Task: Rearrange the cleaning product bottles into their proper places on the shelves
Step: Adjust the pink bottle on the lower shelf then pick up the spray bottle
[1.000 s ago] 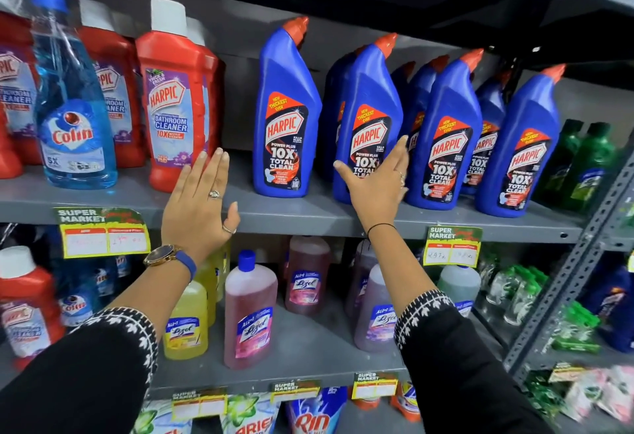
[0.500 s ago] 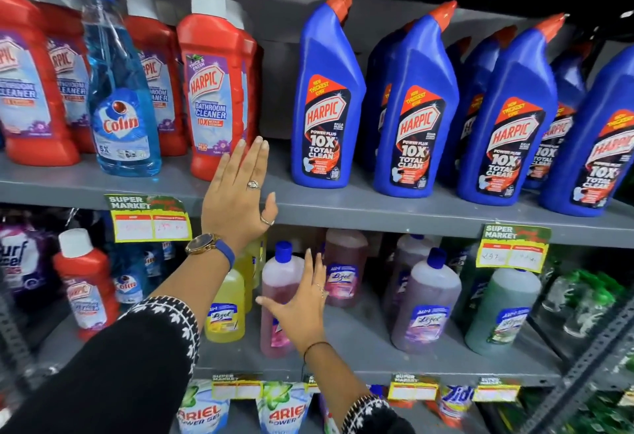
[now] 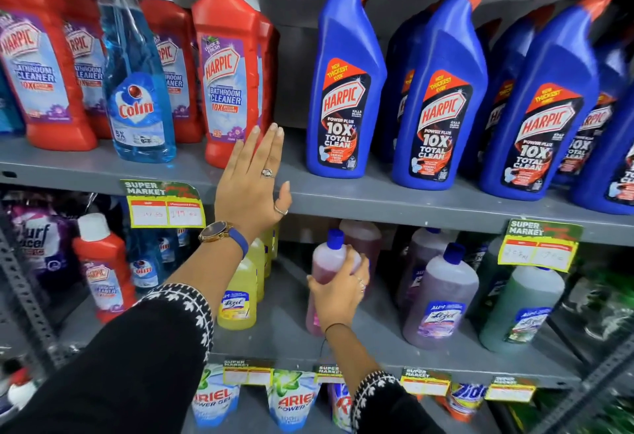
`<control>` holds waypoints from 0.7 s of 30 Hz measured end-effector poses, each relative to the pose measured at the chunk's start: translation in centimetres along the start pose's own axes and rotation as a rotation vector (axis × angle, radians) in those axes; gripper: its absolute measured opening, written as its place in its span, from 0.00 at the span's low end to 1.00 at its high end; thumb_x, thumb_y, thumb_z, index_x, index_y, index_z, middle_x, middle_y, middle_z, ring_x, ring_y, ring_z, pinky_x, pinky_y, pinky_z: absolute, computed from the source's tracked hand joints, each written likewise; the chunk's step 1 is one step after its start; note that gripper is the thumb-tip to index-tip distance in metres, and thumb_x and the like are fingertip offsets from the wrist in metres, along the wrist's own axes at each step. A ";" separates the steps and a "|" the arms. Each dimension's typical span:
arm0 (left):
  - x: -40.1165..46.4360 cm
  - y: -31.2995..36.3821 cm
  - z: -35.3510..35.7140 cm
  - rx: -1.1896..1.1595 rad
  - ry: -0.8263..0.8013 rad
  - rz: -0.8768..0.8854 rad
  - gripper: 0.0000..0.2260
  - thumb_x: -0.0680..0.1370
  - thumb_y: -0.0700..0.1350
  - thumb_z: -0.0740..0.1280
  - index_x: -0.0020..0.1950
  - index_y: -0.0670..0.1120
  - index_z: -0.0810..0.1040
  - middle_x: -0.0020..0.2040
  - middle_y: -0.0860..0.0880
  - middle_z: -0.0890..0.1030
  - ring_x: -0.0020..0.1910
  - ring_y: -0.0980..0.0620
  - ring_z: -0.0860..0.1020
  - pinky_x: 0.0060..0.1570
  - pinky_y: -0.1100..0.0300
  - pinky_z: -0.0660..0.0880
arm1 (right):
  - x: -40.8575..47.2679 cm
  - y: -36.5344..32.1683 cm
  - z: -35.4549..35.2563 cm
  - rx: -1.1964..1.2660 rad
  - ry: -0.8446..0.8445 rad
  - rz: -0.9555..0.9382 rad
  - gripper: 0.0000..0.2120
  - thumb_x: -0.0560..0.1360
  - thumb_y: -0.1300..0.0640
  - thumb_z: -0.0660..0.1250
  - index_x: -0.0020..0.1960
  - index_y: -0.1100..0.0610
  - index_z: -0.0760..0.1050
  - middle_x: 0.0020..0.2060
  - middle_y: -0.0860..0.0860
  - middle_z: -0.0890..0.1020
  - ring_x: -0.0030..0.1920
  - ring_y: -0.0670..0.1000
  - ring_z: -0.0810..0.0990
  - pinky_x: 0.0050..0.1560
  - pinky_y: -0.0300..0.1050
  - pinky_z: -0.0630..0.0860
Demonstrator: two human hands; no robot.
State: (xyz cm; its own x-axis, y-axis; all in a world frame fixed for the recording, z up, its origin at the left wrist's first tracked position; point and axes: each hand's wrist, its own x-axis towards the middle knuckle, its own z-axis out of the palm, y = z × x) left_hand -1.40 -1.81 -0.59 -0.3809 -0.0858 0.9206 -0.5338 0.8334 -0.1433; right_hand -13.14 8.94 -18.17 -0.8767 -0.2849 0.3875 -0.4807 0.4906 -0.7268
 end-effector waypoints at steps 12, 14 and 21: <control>-0.1 0.0 0.1 -0.003 -0.009 -0.005 0.30 0.74 0.48 0.57 0.75 0.40 0.60 0.74 0.42 0.65 0.73 0.42 0.60 0.74 0.56 0.45 | 2.7 4.4 -3.2 -0.037 0.079 0.058 0.47 0.61 0.51 0.80 0.72 0.52 0.57 0.72 0.60 0.58 0.70 0.64 0.59 0.68 0.62 0.64; -0.1 0.0 0.1 0.002 -0.006 -0.003 0.30 0.74 0.48 0.57 0.75 0.40 0.60 0.74 0.42 0.65 0.73 0.42 0.60 0.74 0.55 0.46 | 2.7 4.5 -3.3 -0.032 0.086 0.051 0.47 0.61 0.51 0.80 0.72 0.51 0.57 0.71 0.59 0.59 0.69 0.64 0.60 0.67 0.63 0.65; -0.1 -0.1 0.2 0.000 -0.009 -0.002 0.30 0.74 0.48 0.57 0.75 0.40 0.60 0.73 0.42 0.65 0.73 0.42 0.61 0.74 0.55 0.46 | 2.7 4.6 -3.4 -0.045 0.076 0.041 0.47 0.62 0.48 0.78 0.72 0.51 0.55 0.72 0.59 0.58 0.69 0.64 0.60 0.66 0.62 0.66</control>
State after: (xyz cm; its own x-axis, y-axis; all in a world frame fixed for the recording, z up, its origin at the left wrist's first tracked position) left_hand -1.45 -1.93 -0.73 -0.3866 -0.0918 0.9177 -0.5343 0.8333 -0.1417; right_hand -17.73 13.27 -18.53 -0.8938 -0.2009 0.4010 -0.4428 0.5375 -0.7176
